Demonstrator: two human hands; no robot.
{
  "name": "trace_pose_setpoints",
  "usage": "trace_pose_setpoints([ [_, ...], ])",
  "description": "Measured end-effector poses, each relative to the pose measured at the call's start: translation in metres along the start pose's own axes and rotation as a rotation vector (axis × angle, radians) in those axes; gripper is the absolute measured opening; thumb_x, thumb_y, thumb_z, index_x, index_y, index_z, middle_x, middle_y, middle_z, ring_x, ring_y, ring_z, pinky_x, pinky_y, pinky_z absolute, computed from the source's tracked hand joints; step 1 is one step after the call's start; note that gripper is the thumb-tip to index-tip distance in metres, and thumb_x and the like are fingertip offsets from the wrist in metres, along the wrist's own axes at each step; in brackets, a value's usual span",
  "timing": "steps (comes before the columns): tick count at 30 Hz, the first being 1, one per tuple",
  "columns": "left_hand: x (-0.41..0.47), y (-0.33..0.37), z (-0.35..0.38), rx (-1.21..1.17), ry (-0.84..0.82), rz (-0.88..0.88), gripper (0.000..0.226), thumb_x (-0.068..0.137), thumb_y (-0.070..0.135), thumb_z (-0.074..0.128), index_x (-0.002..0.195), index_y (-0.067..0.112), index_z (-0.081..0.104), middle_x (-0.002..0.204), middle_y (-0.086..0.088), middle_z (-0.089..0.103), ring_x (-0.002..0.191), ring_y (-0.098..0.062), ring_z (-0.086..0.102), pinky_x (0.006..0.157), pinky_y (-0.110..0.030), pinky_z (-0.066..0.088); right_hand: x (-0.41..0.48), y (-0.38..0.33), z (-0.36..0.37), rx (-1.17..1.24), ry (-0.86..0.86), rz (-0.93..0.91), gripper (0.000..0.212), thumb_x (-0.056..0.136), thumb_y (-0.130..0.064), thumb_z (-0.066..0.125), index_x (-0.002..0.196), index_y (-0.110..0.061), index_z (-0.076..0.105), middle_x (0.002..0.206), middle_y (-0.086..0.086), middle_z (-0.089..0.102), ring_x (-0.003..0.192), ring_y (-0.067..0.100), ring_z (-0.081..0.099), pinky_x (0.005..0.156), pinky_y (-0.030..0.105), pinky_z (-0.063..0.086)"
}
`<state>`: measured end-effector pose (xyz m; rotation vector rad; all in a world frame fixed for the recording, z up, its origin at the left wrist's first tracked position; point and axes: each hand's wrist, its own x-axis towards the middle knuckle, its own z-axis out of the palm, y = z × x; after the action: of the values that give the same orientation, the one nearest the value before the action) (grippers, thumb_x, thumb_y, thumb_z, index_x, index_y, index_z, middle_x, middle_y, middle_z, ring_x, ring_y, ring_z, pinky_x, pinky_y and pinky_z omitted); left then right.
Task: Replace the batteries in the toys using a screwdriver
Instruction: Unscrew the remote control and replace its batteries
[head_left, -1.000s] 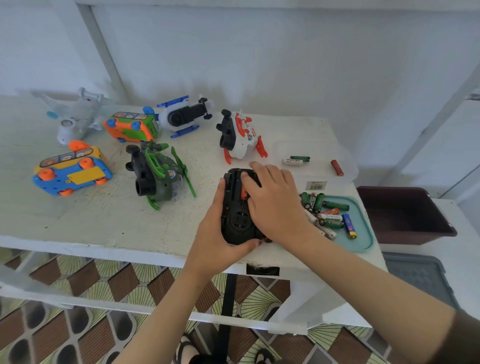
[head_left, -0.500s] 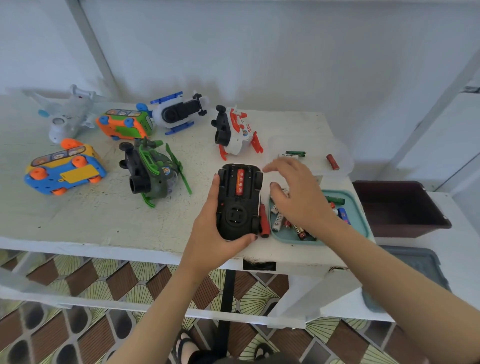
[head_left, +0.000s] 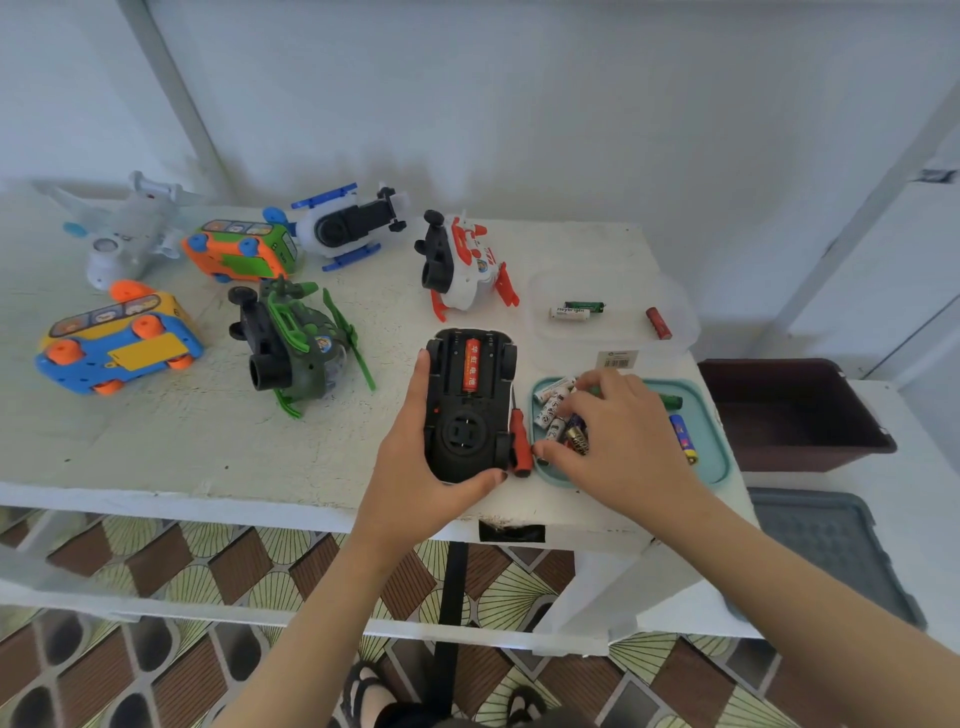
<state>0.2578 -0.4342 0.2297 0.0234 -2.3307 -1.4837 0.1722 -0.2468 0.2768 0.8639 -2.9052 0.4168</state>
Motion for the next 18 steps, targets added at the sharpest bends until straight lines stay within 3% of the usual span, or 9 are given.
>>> trace_pose_setpoints([
  [5, 0.0005, -0.0001, -0.0001, 0.001, 0.005, -0.012, 0.118, 0.071, 0.01, 0.086, 0.155, 0.028, 0.005, 0.138, 0.04, 0.041, 0.128, 0.009, 0.044, 0.096, -0.005, 0.038, -0.0027, 0.0009, -0.0036, -0.003, -0.012, 0.017, 0.04, 0.08, -0.057, 0.061, 0.101, -0.022, 0.064, 0.128, -0.001, 0.046, 0.119, 0.018, 0.038, 0.097, 0.033, 0.028],
  [14, 0.0002, -0.0006, -0.0006, 0.011, 0.002, -0.024, 0.119, 0.07, 0.01, 0.086, 0.155, 0.029, 0.005, 0.134, 0.046, 0.038, 0.126, 0.013, 0.043, 0.094, -0.003, 0.038, -0.005, 0.0028, -0.003, -0.018, -0.06, 0.007, 0.052, 0.083, -0.059, 0.058, 0.126, -0.029, 0.059, 0.134, -0.004, 0.044, 0.124, 0.016, 0.035, 0.101, 0.034, 0.028],
  [18, 0.0007, -0.0009, -0.0003, 0.018, -0.001, -0.025, 0.119, 0.07, 0.01, 0.086, 0.155, 0.03, 0.005, 0.133, 0.048, 0.037, 0.126, 0.012, 0.044, 0.094, -0.004, 0.038, -0.0047, 0.0055, -0.0006, 0.039, 0.012, -0.034, 0.043, 0.079, -0.052, 0.067, 0.113, -0.026, 0.065, 0.122, -0.005, 0.053, 0.114, 0.016, 0.044, 0.091, 0.032, 0.029],
])
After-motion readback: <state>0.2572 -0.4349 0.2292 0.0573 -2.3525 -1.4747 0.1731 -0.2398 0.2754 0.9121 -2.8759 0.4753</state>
